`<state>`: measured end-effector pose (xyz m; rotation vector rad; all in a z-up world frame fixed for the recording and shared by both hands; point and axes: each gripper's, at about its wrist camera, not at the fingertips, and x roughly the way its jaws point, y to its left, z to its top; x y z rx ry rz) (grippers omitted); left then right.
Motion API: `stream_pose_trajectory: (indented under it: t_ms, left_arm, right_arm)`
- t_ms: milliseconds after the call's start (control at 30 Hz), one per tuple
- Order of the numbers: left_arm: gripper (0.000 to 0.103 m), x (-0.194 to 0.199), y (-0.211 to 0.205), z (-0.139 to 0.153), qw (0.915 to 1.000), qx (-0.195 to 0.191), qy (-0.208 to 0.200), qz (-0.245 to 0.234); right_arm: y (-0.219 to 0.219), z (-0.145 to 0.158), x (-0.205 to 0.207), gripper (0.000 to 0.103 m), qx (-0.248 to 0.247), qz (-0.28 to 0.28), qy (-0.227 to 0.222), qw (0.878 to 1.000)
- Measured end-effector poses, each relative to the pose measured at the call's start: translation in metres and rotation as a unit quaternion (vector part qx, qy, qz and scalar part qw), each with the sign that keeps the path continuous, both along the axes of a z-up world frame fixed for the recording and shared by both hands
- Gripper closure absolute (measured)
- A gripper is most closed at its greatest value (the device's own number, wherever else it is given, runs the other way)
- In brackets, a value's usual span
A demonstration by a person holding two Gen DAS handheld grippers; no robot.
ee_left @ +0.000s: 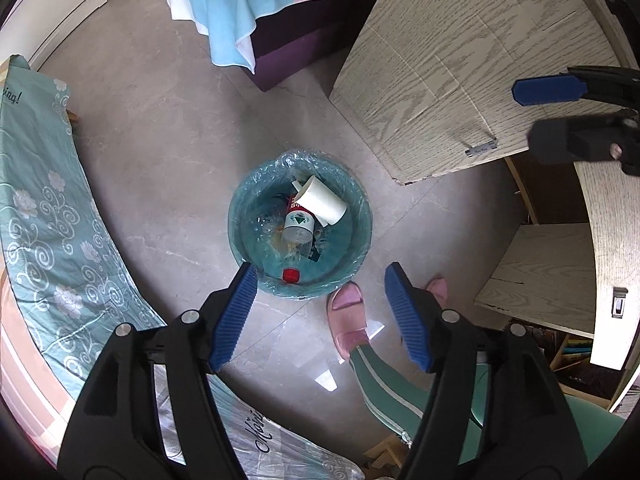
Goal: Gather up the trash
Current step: 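Carry the paper cup and marker over the bin and release both, then swing both open tools back up over the table toward the box and marker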
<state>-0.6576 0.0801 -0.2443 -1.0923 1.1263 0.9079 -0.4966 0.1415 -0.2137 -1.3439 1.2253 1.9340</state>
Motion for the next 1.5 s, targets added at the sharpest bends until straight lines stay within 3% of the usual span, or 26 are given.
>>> stream_pose_trajectory:
  t_ms: [333,533,667,867,1033,1167,1300,1500]
  left_arm:
    - [0.035,-0.007,-0.004,0.022,0.9999,0.013,0.004,-0.001]
    - [0.022,-0.006,-0.011,0.071,0.999,0.04,-0.018,-0.012]
    - [0.011,0.013,-0.014,0.118,0.9952,0.083,-0.028,-0.043]
    - [0.007,0.052,0.003,0.162,0.9898,0.102,-0.048,-0.086]
    - [0.007,0.091,0.017,0.201,0.9815,0.111,-0.091,-0.126]
    - [0.007,0.136,0.023,0.232,0.9695,0.123,-0.106,-0.184]
    - [0.007,0.203,0.021,0.257,0.947,0.15,-0.116,-0.259]
    - [0.007,0.316,0.015,0.274,0.9097,0.177,-0.124,-0.355]
  right_arm:
    - [-0.012,0.029,-0.009,0.02,0.014,0.017,0.01,1.0]
    - [-0.021,0.088,-0.004,0.014,0.035,0.022,0.052,0.998]
    - [-0.028,0.143,0.025,0.012,0.072,0.011,0.089,0.993]
    - [-0.034,0.195,0.083,0.011,0.109,-0.017,0.103,0.989]
    - [-0.048,0.233,0.139,0.006,0.149,-0.066,0.12,0.979]
    - [-0.069,0.253,0.197,0.006,0.179,-0.122,0.11,0.97]
    - [-0.098,0.263,0.27,0.006,0.205,-0.179,0.083,0.959]
    - [-0.153,0.268,0.389,0.006,0.223,-0.261,0.026,0.939]
